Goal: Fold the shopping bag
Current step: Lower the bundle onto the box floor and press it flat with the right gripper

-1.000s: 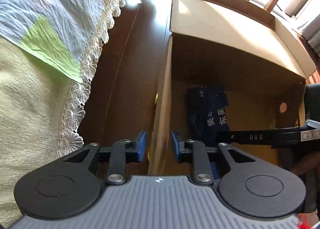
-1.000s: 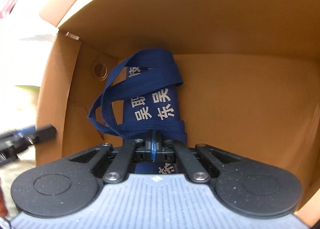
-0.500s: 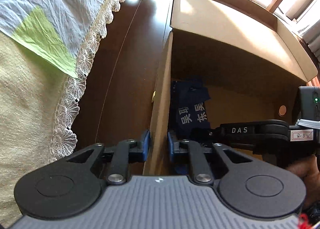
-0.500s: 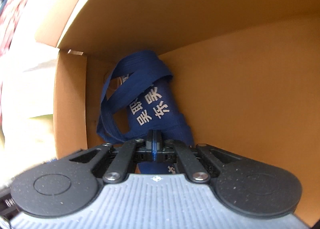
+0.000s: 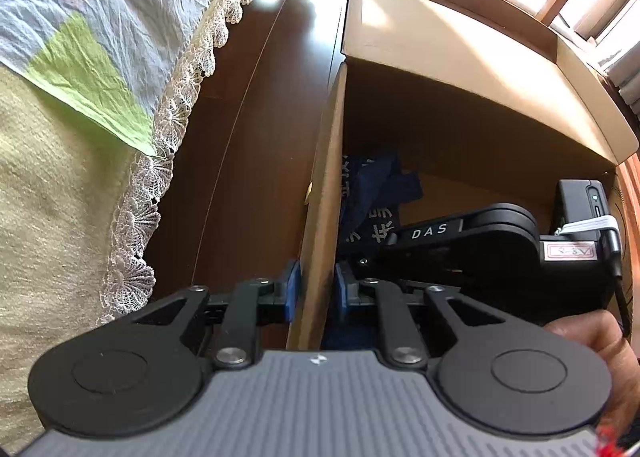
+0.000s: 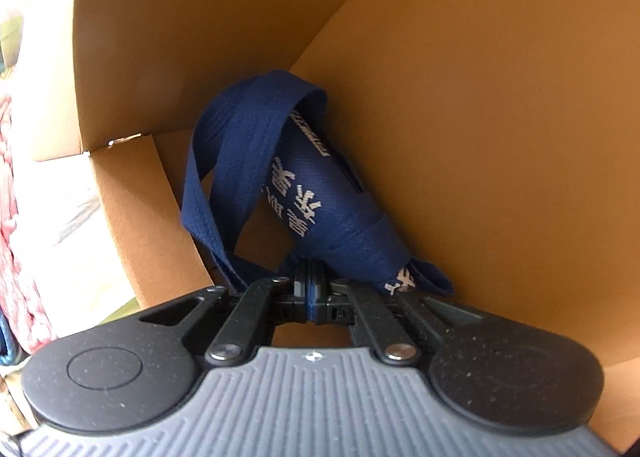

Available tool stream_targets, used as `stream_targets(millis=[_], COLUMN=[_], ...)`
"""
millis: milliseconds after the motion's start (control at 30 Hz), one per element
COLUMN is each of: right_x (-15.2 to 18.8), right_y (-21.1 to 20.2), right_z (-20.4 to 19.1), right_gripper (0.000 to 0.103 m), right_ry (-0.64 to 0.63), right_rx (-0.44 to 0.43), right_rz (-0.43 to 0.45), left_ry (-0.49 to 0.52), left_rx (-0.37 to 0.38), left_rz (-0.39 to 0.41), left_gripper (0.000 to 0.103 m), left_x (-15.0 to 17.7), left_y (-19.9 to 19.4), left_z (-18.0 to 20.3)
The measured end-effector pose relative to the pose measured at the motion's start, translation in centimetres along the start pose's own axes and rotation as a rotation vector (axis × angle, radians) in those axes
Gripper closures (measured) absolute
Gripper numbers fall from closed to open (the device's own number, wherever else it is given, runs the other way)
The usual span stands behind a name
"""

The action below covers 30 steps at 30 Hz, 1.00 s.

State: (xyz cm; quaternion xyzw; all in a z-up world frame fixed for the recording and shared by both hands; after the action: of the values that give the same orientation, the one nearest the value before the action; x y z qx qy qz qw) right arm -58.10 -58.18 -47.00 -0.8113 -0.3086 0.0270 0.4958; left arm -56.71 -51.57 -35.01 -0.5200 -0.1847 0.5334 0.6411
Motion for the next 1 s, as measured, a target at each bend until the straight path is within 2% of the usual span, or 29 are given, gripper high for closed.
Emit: stream_targets(millis=[67, 200, 300, 333, 433, 500, 567, 633, 767, 867, 1000], right_x=[-0.5, -1.5, -1.6, -1.5, -1.5, -1.2, -0.7, 0.0, 1.1, 1.5, 1.9], right_y=[-0.8, -1.9, -2.5, -2.7, -3.4, -3.9, -4.3, -4.7, -4.8, -4.9, -5.3], right_z=[-0.1, 0.8, 0.6, 0.5, -0.1, -0.9, -1.6, -2.4, -3.0, -3.4, -4.0], right_gripper=[0.103, 0.103, 0.103, 0.103, 0.103, 0.103, 0.103, 0.103, 0.103, 0.102, 0.095], right_ry=[-0.062, -0.067, -0.104, -0.122, -0.195, -0.302, -0.417, -0.545, -0.655, -0.693, -0.743], right_rx=[0.011, -0.029, -0.007, 0.001, 0.036, 0.096, 0.158, 0.218, 0.283, 0.304, 0.325], right_rz=[0.015, -0.003, 0.017, 0.023, 0.049, 0.071, 0.096, 0.125, 0.156, 0.177, 0.207], left_ry=[0.006, 0.042, 0.159, 0.189, 0.19, 0.254, 0.27, 0.205, 0.09, 0.059, 0.073], left_rx=[-0.006, -0.019, -0.041, -0.026, 0.075, 0.016, -0.017, -0.009, -0.003, 0.002, 0.006], left_rz=[-0.001, 0.009, 0.085, 0.093, 0.062, 0.034, 0.067, 0.097, 0.105, 0.102, 0.092], left_gripper=[0.083, 0.083, 0.082, 0.085, 0.084, 0.084, 0.084, 0.083, 0.083, 0.083, 0.083], left_x=[0.0, -0.2, -1.1, -1.0, -0.1, 0.5, -0.2, -0.9, -1.1, -1.0, -0.9], left_y=[0.1, -0.2, -2.9, -3.4, -3.5, -2.9, -3.4, -3.9, -4.1, -4.0, -3.6], left_z=[0.1, 0.6, 2.5, 3.1, 4.5, 5.0, 4.7, 3.6, 1.3, 0.7, 1.0])
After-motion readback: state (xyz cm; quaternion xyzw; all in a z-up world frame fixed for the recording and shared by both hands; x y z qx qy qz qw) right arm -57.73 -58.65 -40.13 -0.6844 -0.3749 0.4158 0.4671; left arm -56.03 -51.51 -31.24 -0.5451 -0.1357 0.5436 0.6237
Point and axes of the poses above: each gripper's, at about its wrist camera, not at the fingertips, and y roughly the way its jaws point, z to its right, x to its underside, the point moved 10 cm from there along y, roughly the way its jaws point, and after that the axes turned 14 degrees about x, right-handed, at the moved point
